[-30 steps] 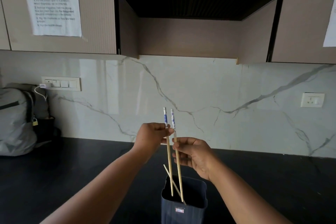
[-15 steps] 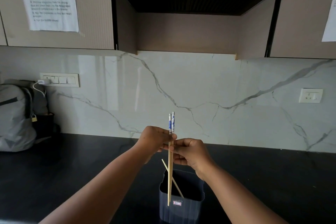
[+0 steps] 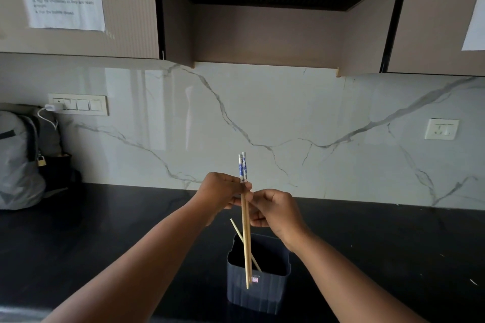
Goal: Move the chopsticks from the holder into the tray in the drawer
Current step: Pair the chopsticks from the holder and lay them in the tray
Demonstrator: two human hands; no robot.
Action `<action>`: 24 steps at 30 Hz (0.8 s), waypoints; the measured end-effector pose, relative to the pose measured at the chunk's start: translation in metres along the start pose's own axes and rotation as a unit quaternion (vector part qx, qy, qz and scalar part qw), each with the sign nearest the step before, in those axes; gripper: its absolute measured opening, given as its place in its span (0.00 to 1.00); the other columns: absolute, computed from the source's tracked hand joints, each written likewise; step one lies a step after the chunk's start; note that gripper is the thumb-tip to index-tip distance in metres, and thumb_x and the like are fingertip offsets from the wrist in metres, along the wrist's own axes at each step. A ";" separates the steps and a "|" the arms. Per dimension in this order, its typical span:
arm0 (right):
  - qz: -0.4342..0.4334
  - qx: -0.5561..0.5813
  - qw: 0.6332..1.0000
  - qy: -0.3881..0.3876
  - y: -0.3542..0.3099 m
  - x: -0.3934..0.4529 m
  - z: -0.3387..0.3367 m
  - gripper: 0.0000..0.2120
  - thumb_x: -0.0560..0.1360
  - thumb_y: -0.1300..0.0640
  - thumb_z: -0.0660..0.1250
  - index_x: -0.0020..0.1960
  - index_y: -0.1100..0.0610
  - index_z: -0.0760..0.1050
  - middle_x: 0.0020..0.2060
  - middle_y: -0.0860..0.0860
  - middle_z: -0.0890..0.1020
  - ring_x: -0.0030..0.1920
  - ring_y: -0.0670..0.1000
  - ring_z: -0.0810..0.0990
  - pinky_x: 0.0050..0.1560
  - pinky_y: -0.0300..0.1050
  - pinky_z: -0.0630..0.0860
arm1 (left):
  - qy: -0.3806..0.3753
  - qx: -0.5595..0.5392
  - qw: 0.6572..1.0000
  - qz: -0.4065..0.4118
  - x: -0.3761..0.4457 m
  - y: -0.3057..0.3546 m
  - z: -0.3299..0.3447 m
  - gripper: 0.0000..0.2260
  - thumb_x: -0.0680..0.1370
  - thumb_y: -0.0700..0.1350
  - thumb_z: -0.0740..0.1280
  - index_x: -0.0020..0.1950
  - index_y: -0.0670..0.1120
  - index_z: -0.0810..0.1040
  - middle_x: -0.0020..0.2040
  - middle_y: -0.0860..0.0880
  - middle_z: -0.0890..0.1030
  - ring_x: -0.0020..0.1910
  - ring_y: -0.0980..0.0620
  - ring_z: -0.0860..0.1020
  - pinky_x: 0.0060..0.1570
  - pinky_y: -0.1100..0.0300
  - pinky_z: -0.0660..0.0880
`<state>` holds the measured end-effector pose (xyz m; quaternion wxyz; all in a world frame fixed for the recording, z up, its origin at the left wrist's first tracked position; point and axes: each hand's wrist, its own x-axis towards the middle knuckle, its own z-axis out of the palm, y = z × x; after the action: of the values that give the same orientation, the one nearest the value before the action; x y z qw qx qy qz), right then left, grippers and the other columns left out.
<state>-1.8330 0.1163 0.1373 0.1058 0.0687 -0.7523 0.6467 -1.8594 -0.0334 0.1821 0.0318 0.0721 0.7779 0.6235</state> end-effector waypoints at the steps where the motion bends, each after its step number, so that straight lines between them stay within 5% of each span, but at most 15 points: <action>1: -0.048 -0.036 0.998 0.016 0.004 -0.001 -0.001 0.06 0.77 0.55 0.68 0.46 0.57 0.81 0.39 0.52 0.85 0.37 0.49 0.83 0.41 0.48 0.84 | 0.002 -0.008 1.000 -0.002 0.001 0.000 -0.003 0.07 0.73 0.45 0.74 0.46 0.42 0.83 0.36 0.48 0.86 0.34 0.54 0.84 0.39 0.59 0.73; 3: -0.191 -0.173 0.965 0.044 0.012 -0.005 -0.009 0.06 0.78 0.61 0.66 0.52 0.55 0.80 0.44 0.47 0.84 0.43 0.43 0.82 0.43 0.40 0.82 | 0.012 -0.020 1.000 -0.009 0.003 -0.001 -0.009 0.08 0.73 0.45 0.74 0.46 0.42 0.83 0.37 0.49 0.86 0.34 0.54 0.84 0.37 0.60 0.74; 6: -0.400 -0.404 0.822 0.029 0.024 -0.007 -0.024 0.17 0.73 0.65 0.71 0.61 0.55 0.79 0.49 0.49 0.83 0.45 0.43 0.82 0.42 0.38 0.81 | 0.012 -0.040 0.999 -0.025 0.006 -0.006 -0.017 0.07 0.74 0.45 0.74 0.47 0.42 0.83 0.37 0.50 0.86 0.34 0.55 0.84 0.38 0.60 0.75; 8: -0.464 -0.460 0.757 0.008 0.029 -0.009 -0.025 0.22 0.70 0.64 0.74 0.63 0.53 0.78 0.52 0.52 0.83 0.46 0.47 0.83 0.43 0.41 0.82 | 0.000 -0.065 0.997 -0.045 0.009 -0.011 -0.020 0.08 0.74 0.45 0.74 0.48 0.42 0.83 0.38 0.49 0.86 0.34 0.55 0.84 0.39 0.60 0.76; 12: -0.538 -0.474 0.697 0.014 0.031 -0.011 -0.016 0.18 0.73 0.61 0.71 0.63 0.52 0.79 0.54 0.54 0.83 0.53 0.55 0.81 0.51 0.47 0.80 | -0.041 -0.131 0.984 -0.116 0.013 -0.022 -0.019 0.09 0.73 0.44 0.74 0.49 0.41 0.83 0.40 0.48 0.86 0.35 0.54 0.84 0.41 0.60 0.75; 15: -0.544 -0.434 0.719 0.003 0.025 -0.014 -0.009 0.12 0.77 0.58 0.65 0.58 0.55 0.82 0.52 0.52 0.85 0.55 0.54 0.82 0.57 0.48 0.79 | -0.062 -0.172 0.970 -0.161 0.016 -0.031 -0.015 0.08 0.72 0.44 0.74 0.48 0.42 0.82 0.37 0.48 0.84 0.33 0.54 0.81 0.38 0.62 0.74; 19: -0.490 -0.349 0.799 -0.023 0.011 -0.014 -0.002 0.10 0.72 0.64 0.72 0.53 0.58 0.83 0.46 0.51 0.86 0.50 0.49 0.84 0.49 0.47 0.82 | -0.087 -0.186 0.955 -0.215 0.016 -0.047 -0.008 0.06 0.74 0.45 0.73 0.41 0.43 0.81 0.32 0.49 0.82 0.29 0.55 0.78 0.35 0.63 0.73; 21: -0.408 -0.312 0.858 -0.028 -0.003 -0.013 0.003 0.08 0.71 0.60 0.73 0.50 0.52 0.83 0.41 0.47 0.86 0.43 0.43 0.83 0.44 0.39 0.80 | -0.143 -0.144 0.949 -0.243 0.013 -0.055 -0.007 0.09 0.77 0.47 0.68 0.40 0.43 0.80 0.32 0.48 0.82 0.29 0.55 0.79 0.33 0.63 0.73; 24: -0.167 -0.227 0.958 -0.042 -0.025 -0.004 0.004 0.05 0.69 0.56 0.75 0.44 0.49 0.83 0.35 0.43 0.85 0.37 0.41 0.83 0.39 0.34 0.79 | -0.233 0.056 0.939 -0.248 0.014 -0.065 -0.010 0.21 0.79 0.58 0.61 0.46 0.43 0.83 0.39 0.48 0.86 0.35 0.53 0.83 0.35 0.63 0.75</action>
<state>-1.8235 0.1085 0.1595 0.1932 0.1948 -0.8610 0.4282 -1.8797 -0.0546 0.1213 0.3618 0.0223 0.7755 0.5170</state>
